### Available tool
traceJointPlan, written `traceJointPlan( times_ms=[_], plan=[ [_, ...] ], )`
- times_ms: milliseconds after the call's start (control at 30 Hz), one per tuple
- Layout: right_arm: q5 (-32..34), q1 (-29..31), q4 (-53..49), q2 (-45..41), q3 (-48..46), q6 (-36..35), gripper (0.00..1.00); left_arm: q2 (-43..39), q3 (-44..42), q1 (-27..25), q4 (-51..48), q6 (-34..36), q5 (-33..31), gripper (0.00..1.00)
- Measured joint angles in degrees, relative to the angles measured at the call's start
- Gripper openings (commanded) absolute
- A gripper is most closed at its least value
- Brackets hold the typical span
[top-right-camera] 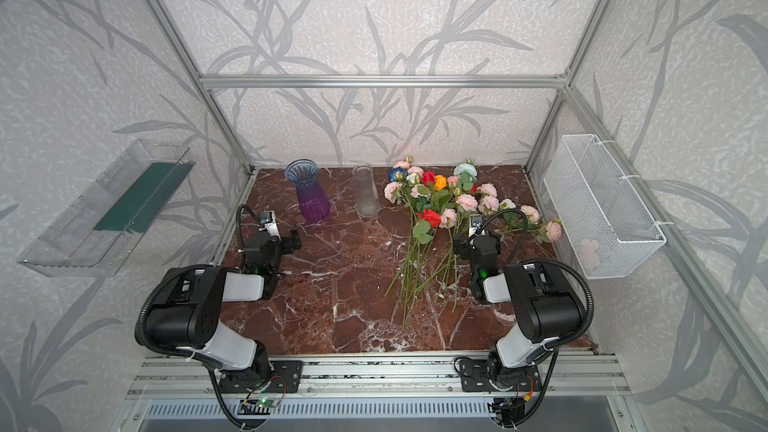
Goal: Arrange the flowers into the vase
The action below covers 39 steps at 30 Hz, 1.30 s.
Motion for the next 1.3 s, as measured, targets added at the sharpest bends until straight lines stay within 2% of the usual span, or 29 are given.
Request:
traceJointPlan(
  times_ms=[100,400,533,600,700,867,933,1000,1033,1133,1167,1233,1300],
  plan=[
    [2.84,1.57,0.09,-0.04,0.0,-0.44,0.99,-2.91,0.09,-0.02,-4.35,-0.02,-0.13,0.99],
    [5.42,2.95,0.57,-0.33,0.0,-1.33,0.99,-28.92,7.19,-0.09,-25.49,-0.92,1.25,0.99],
    [5.16,3.08,-1.81,-2.25,0.17,-1.99,0.99,-36.76,12.66,-0.13,-36.96,-1.75,3.58,0.99],
    [5.35,3.8,-8.87,-5.81,2.32,-2.73,0.99,-39.28,16.04,-0.13,-43.21,-1.92,4.92,0.99],
    [5.05,5.31,-21.33,-11.91,10.69,-2.82,0.99,-42.12,21.31,-0.28,-51.93,-4.04,4.85,0.99],
    [8.81,10.4,-47.08,-15.47,34.82,1.46,0.99,-43.71,31.78,-0.28,-64.96,-14.53,-0.74,0.99],
    [7.87,11.89,-57.79,-15.15,44.63,4.66,0.99,-42.82,37.88,-0.28,-71.36,-17.79,-1.22,0.99],
    [6.69,12.44,-64.48,-15.69,49.92,9.38,0.99,-41.51,43.58,-0.24,-76.3,-20.48,-1.33,0.99],
    [4.42,11.91,-66.47,-16.81,50.36,11.87,0.94,-41.16,45.24,-0.22,-77.09,-22.03,-1.4,0.99],
    [-3.28,8.22,-72.17,-20.33,48.15,17.92,0.67,-41.0,45.88,0.52,-78.42,-26.1,-0.42,0.99],
    [-5.33,7.23,-74.07,-20.87,47.82,19.65,0.61,-40.59,46.25,0.9,-79.52,-27.02,0.15,0.99],
    [-8.13,5.46,-77.85,-21.03,47.91,21.97,0.55,-37.31,49.13,1.27,-82.97,-28.39,2.03,0.98],
    [-10.29,5.33,-81.66,-20.59,48.43,23.21,0.54,-31.93,54.1,1.4,-86.53,-28.79,4.17,0.89]
  ],
)
